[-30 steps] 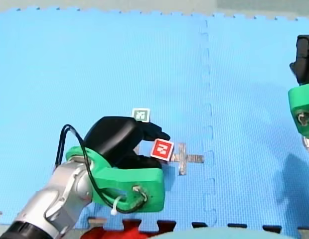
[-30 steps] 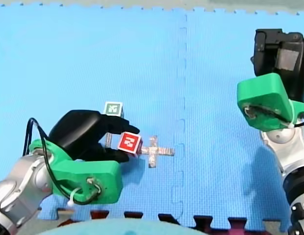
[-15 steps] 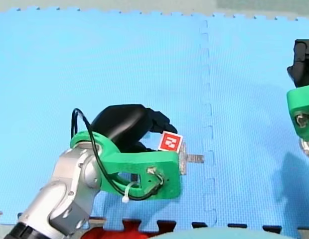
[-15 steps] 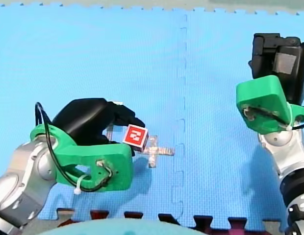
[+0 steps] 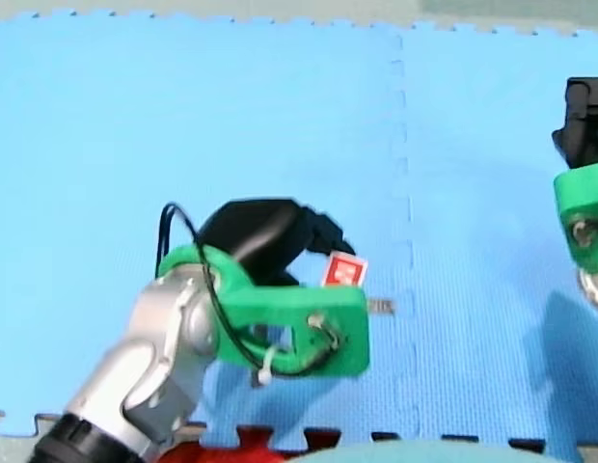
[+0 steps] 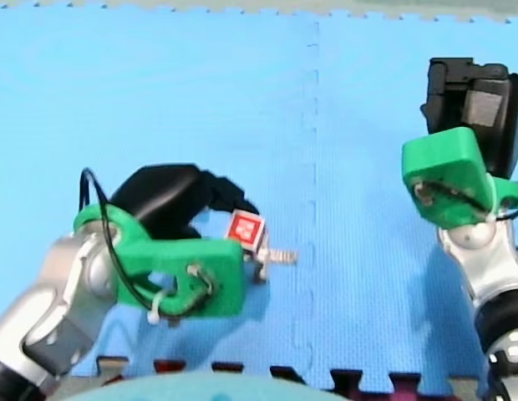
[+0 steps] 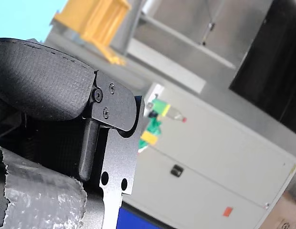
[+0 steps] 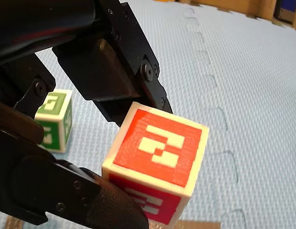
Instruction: Stack cube left
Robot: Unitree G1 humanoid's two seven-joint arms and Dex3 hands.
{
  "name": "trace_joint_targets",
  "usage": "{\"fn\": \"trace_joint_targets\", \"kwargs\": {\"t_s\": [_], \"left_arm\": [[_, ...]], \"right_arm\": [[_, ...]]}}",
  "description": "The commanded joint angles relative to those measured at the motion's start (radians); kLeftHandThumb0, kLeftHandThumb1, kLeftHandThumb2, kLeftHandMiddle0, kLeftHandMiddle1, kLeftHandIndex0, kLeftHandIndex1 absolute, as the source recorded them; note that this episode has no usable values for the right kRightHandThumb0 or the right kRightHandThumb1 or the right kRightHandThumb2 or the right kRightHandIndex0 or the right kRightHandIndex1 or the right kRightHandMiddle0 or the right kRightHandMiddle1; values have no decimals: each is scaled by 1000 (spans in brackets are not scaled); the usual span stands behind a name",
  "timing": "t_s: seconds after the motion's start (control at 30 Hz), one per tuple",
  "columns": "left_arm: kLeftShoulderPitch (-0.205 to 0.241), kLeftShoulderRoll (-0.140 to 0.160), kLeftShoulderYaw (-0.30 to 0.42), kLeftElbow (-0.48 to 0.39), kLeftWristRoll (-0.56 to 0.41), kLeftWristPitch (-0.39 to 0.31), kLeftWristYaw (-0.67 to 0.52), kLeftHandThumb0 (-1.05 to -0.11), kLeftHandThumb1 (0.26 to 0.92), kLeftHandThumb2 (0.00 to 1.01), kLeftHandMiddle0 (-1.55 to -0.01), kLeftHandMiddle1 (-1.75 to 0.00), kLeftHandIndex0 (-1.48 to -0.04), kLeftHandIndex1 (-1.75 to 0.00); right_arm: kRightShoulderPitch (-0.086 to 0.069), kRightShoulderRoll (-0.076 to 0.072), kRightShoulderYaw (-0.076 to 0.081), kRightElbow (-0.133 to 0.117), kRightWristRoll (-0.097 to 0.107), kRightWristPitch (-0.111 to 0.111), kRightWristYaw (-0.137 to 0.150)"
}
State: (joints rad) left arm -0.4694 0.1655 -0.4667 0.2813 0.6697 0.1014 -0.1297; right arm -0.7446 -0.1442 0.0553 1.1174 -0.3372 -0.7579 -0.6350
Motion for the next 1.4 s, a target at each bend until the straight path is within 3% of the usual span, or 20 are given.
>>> {"fn": "trace_joint_targets", "kwargs": {"t_s": [0.0, 0.63, 0.97, 1.37], "left_arm": [[-33, -7, -5, 52, -1, -13, 12, -462, 789, 1, -967, -1746, -1315, -31], [-123, -60, -21, 445, -27, -247, 229, -467, 797, 3, -1001, -1746, -1305, -15], [-146, -75, -19, 528, -41, -321, 281, -454, 803, 5, -1003, -1746, -1304, -12], [-165, -100, -22, 574, -41, -338, 308, -459, 810, 5, -999, -1746, -1292, -4]], "right_arm": [[-5, 2, -2, 3, 3, 0, -3], [-19, 28, -1, 17, 3, 13, -20], [-22, 29, -1, 16, 2, 20, -31], [-22, 31, 1, 18, 3, 26, -32]]}}
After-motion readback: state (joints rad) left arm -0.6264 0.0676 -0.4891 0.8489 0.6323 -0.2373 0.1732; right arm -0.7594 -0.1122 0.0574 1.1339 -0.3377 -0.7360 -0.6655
